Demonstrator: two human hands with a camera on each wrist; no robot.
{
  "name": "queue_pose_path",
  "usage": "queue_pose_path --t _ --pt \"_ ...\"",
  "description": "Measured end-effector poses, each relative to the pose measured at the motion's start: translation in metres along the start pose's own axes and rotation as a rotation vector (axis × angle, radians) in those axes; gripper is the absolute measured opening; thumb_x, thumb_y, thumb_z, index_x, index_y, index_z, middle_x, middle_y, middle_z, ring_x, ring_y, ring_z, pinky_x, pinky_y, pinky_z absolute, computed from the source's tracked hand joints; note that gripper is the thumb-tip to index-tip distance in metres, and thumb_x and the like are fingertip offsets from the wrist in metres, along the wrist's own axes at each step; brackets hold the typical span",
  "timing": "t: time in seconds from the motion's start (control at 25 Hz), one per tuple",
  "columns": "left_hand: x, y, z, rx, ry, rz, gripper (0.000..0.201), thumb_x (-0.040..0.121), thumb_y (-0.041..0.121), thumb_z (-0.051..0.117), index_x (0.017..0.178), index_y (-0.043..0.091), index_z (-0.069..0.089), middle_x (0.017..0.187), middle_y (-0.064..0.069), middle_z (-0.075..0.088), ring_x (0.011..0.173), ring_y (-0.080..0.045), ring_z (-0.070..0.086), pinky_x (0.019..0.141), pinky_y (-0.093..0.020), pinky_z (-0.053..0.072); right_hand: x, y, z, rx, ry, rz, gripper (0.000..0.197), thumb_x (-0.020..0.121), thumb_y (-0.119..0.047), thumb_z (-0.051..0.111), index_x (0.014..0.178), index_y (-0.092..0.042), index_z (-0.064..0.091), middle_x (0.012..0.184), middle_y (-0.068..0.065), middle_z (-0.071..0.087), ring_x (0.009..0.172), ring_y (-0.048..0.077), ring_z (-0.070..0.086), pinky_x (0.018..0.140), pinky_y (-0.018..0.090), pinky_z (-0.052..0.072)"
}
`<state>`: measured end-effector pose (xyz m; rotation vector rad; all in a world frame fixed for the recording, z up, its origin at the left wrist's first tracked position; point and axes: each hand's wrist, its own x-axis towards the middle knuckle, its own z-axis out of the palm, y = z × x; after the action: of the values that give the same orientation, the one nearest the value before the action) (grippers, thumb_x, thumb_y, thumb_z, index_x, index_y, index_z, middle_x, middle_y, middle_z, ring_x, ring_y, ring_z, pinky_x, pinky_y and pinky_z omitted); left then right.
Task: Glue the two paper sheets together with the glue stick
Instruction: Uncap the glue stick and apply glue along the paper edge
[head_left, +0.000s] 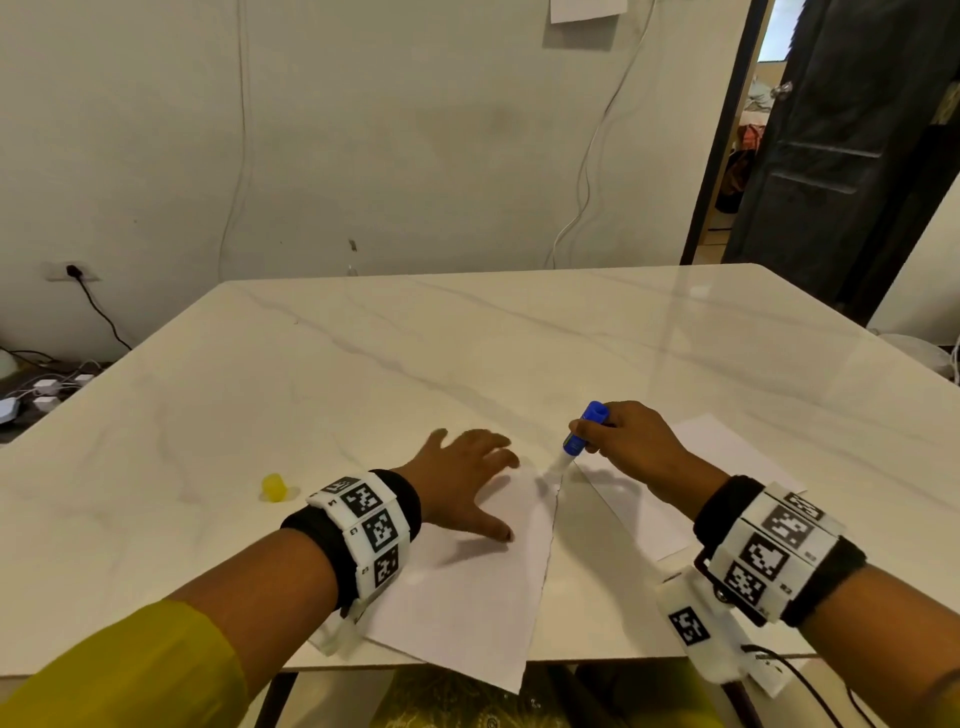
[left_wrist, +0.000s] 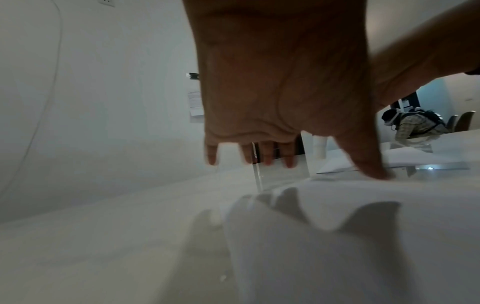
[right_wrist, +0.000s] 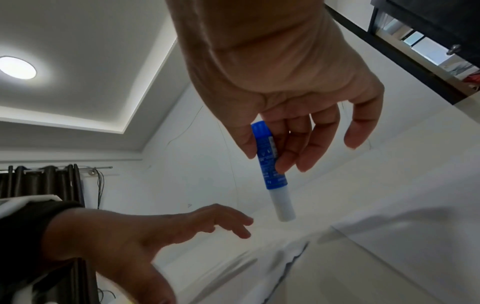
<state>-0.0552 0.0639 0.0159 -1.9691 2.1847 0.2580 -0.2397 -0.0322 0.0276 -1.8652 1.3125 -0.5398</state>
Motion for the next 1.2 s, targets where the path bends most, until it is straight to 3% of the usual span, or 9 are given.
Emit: queue_pose_path --t 0.04,0.12,0.24,0.36,0.84,1.08,1.2 --pt "0.002 0.001 0.001 -0.023 -0.089 0.088 0.087 0.077 0.062 0.057 0.146 0.024 0.019 0.159 0.002 0.006 0.146 -0.019 0.007 0.117 -0.047 0.013 0.005 0.0 0.002 -0.021 0.006 -0.002 0.041 0.085 -0.037 0.056 0.095 0.002 0.065 0.08 0.01 0.06 0.072 0.023 0.05 0.075 0.039 0.041" --pt "0.005 0.0 0.007 -0.086 -0.228 0.106 0.092 0.079 0.057 0.057 0.149 0.026 0.006 0.159 0.005 -0.006 0.147 -0.016 -0.006 0.12 -0.042 0.004 0.012 0.0 0.005 -0.045 0.015 -0.001 0.042 0.085 -0.038 0.056 0.097 0.002 0.064 0.086 0.018 0.064 0.072 0.023 0.049 0.074 0.038 0.039" --pt "0.009 -0.004 0.015 -0.135 -0.245 -0.004 0.094 0.08 0.06 0.054 0.149 0.027 0.0 0.159 0.006 -0.01 0.147 -0.016 -0.005 0.119 -0.044 0.013 0.022 0.001 0.007 -0.068 0.038 0.003 0.041 0.085 -0.038 0.056 0.098 0.001 0.064 0.099 0.022 0.068 0.075 0.023 0.051 0.082 0.045 0.045" --pt "0.014 -0.008 0.013 -0.113 -0.218 -0.088 0.093 0.08 0.064 0.049 0.149 0.027 -0.002 0.159 0.004 -0.01 0.147 -0.018 -0.003 0.117 -0.046 0.019 0.032 -0.002 0.01 -0.109 0.046 0.007 0.042 0.085 -0.04 0.056 0.099 -0.002 0.063 0.101 0.019 0.068 0.077 0.023 0.052 0.089 0.046 0.045" --pt "0.02 -0.009 0.025 0.002 -0.173 -0.096 0.089 0.083 0.067 0.038 0.148 0.025 -0.006 0.159 -0.002 -0.011 0.147 -0.025 -0.001 0.116 -0.048 0.018 0.059 -0.02 0.035 -0.189 -0.096 -0.018 0.021 0.086 -0.036 0.057 0.081 -0.017 0.051 0.092 0.005 0.053 0.087 0.024 0.048 0.094 0.047 0.041" --pt "0.019 -0.009 0.024 0.007 -0.173 -0.095 0.09 0.083 0.067 0.038 0.148 0.026 -0.007 0.159 -0.002 -0.012 0.147 -0.025 -0.002 0.117 -0.047 0.018 0.064 -0.023 0.041 -0.26 -0.098 -0.026 0.024 0.087 -0.038 0.054 0.092 -0.015 0.052 0.095 0.004 0.051 0.088 0.022 0.046 0.093 0.044 0.04" --pt "0.019 -0.01 0.024 0.003 -0.163 -0.092 0.09 0.083 0.067 0.039 0.149 0.025 -0.005 0.159 -0.002 -0.01 0.147 -0.025 -0.001 0.117 -0.048 0.018 0.065 -0.026 0.042 -0.336 -0.088 -0.017 0.036 0.089 -0.04 0.051 0.109 -0.011 0.056 0.099 0.002 0.05 0.092 0.022 0.046 0.096 0.043 0.037"
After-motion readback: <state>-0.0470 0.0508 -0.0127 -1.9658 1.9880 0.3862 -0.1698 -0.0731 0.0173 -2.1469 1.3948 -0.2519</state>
